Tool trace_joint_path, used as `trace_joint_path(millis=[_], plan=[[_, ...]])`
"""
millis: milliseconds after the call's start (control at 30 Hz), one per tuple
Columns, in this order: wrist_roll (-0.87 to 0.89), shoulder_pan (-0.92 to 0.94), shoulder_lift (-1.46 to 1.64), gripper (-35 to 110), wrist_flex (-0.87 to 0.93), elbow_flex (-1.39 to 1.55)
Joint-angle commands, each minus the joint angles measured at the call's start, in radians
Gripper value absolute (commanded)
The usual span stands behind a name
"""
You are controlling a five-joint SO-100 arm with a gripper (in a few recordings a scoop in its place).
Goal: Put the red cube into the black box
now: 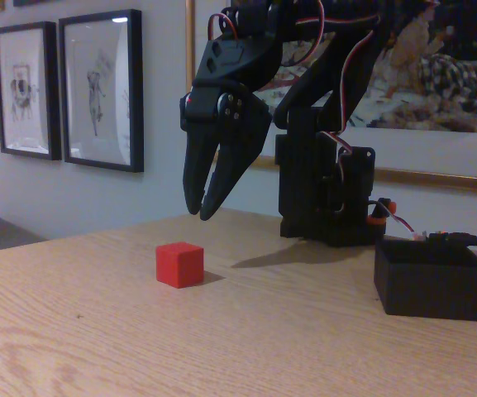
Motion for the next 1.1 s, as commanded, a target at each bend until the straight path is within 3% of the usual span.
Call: trace_joint_path(millis=[0,467,733,1067], plan=[[0.002,0.046,0.152,1,0.035,0.046],[0.0,0.04,0.147,1,0.06,0.02],[0.037,0.054,0.003,8,0.149,-0.181],[0.028,0.13,-0.164,15,0.132,-0.278]])
